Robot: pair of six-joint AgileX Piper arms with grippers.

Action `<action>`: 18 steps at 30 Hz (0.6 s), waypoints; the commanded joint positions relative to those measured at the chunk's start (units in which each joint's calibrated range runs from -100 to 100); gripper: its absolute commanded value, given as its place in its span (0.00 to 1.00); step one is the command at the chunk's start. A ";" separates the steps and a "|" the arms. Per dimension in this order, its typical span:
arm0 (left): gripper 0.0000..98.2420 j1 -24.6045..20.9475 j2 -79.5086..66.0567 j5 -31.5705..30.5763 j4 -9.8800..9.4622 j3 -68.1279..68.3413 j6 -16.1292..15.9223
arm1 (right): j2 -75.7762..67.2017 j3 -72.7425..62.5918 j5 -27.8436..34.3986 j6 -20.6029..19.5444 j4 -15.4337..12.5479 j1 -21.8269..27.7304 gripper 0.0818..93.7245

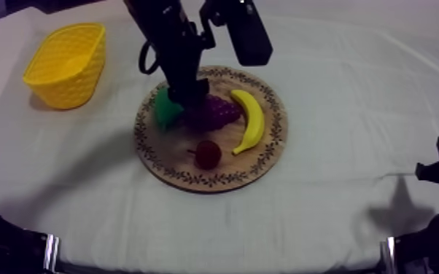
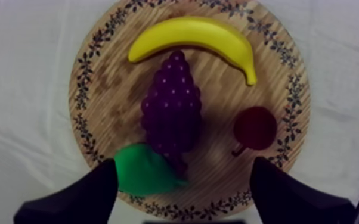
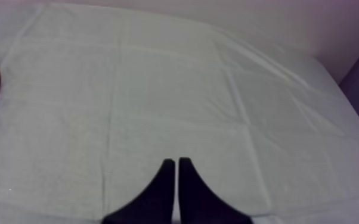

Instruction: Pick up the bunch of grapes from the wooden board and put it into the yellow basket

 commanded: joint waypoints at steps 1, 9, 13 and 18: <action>0.89 0.03 0.96 0.29 -0.18 -0.52 -0.19 | 0.01 -0.05 -0.02 -0.03 -0.01 -0.01 0.00; 0.92 0.13 6.77 1.29 0.04 -4.14 -0.47 | 0.01 -0.05 -0.02 -0.03 -0.01 -0.01 0.00; 0.93 -0.04 10.01 2.12 0.20 -6.15 -0.45 | 0.01 -0.05 -0.02 -0.03 -0.01 -0.01 0.00; 0.93 -0.27 13.48 2.79 0.17 -8.38 -0.37 | 0.01 -0.05 -0.02 -0.03 -0.01 -0.01 0.00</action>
